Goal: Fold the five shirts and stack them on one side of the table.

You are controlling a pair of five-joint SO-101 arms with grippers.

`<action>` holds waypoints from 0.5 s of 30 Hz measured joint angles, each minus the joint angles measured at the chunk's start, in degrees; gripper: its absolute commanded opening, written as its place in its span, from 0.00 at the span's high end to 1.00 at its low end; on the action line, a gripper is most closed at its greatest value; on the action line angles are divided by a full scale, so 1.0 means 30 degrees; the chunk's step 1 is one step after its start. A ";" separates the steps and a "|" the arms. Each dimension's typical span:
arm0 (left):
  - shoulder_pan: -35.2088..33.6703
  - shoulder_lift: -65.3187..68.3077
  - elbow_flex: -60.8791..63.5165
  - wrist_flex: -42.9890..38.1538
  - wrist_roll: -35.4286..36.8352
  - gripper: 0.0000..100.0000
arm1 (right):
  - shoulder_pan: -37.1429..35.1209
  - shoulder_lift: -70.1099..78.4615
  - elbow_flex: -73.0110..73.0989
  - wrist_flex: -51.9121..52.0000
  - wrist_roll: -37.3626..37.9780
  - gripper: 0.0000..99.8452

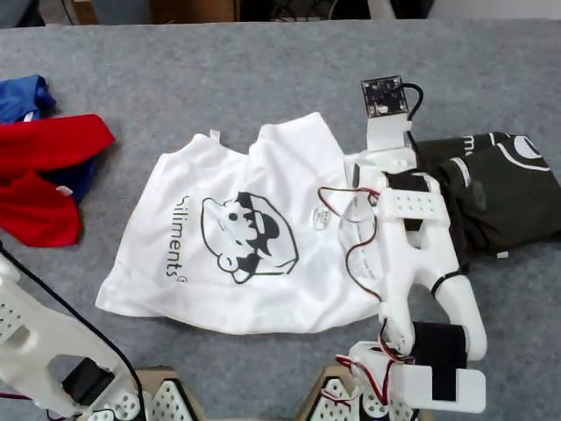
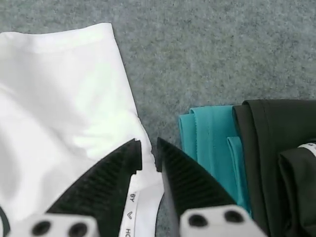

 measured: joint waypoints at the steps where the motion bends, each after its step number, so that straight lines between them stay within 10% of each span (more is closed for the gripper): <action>1: -0.0088 0.0029 -0.0381 0.0000 0.0557 0.83 | 0.0000 0.0000 0.0000 0.0000 0.0000 0.91; 15: 0.0498 0.0000 -0.8527 0.6681 0.0352 0.75 | 0.0000 0.0000 0.0000 -0.0029 0.0000 0.91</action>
